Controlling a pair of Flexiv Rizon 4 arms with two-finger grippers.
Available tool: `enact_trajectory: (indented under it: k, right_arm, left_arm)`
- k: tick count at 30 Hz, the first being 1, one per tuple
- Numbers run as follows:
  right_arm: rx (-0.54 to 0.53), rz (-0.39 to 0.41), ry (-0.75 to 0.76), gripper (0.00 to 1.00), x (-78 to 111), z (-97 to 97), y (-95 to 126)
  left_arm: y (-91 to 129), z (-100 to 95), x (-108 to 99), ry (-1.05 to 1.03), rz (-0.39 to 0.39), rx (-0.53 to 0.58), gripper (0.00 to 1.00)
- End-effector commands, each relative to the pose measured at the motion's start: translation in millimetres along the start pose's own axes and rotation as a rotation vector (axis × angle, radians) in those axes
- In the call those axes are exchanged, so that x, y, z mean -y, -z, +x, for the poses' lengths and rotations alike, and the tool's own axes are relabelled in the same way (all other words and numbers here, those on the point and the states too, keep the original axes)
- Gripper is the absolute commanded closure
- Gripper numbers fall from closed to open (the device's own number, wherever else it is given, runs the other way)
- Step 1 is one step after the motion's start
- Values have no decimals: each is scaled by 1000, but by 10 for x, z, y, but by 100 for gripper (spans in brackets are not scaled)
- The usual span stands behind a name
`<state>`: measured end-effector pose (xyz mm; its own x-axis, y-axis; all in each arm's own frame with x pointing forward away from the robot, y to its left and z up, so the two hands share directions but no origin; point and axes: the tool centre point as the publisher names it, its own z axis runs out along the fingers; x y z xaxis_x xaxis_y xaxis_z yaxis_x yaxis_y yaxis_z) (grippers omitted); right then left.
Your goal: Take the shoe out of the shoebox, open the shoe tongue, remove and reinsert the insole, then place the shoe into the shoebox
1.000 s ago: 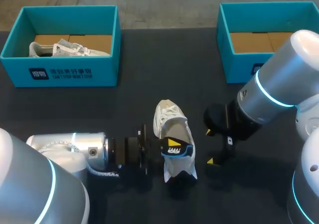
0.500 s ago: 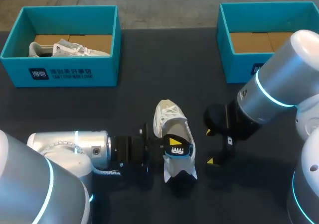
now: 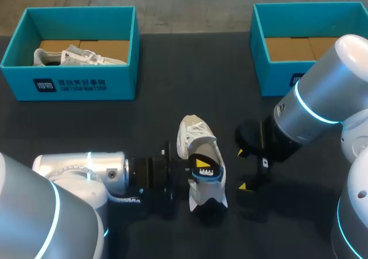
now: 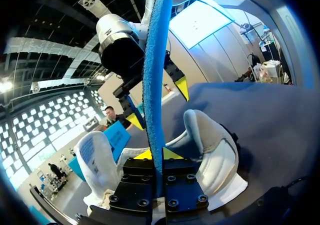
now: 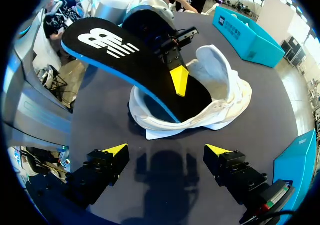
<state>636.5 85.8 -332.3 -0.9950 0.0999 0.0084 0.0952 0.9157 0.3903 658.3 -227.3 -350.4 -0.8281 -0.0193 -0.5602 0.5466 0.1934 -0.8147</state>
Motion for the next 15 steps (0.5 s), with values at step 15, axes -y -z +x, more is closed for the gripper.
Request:
enact_trajectory:
  k: [15]
  right_arm:
    - [4,0,-1,0,-1,12,-17]
  left_arm:
    - [41,60,152,9,20,-9,87]
